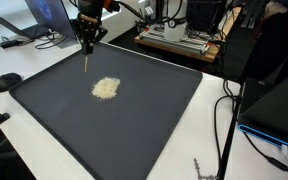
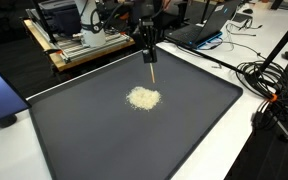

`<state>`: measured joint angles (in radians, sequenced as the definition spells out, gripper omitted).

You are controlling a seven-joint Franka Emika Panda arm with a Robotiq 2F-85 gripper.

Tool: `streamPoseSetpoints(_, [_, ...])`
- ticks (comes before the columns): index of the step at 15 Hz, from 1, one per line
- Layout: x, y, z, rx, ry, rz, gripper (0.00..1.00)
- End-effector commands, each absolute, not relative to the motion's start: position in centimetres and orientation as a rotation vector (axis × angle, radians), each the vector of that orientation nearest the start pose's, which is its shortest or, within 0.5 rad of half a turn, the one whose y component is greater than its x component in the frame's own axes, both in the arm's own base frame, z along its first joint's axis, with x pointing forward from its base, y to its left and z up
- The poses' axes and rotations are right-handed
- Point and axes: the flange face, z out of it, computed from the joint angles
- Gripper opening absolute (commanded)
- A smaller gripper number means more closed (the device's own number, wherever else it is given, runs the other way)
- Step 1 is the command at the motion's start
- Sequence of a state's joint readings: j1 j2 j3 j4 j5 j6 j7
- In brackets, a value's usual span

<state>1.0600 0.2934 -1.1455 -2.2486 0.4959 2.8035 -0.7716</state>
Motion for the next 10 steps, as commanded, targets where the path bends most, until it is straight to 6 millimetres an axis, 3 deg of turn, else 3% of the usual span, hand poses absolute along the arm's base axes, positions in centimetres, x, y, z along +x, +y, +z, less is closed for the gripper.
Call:
streamPoseSetpoints(1, [58.9,-3.9,40.5,-3.268,-0.559,-0.593,0.03])
streamPoseSetpoints(4, [59.3,-3.2,41.6,-3.288,-0.582,-0.396,0.03])
streamPoseSetpoints(7, [59.1,-3.6,41.1,-3.327,-0.584,-0.171,0.03])
streamPoseSetpoints(10, [58.9,-4.1,40.2,-3.245,-0.621,-0.024,0.03])
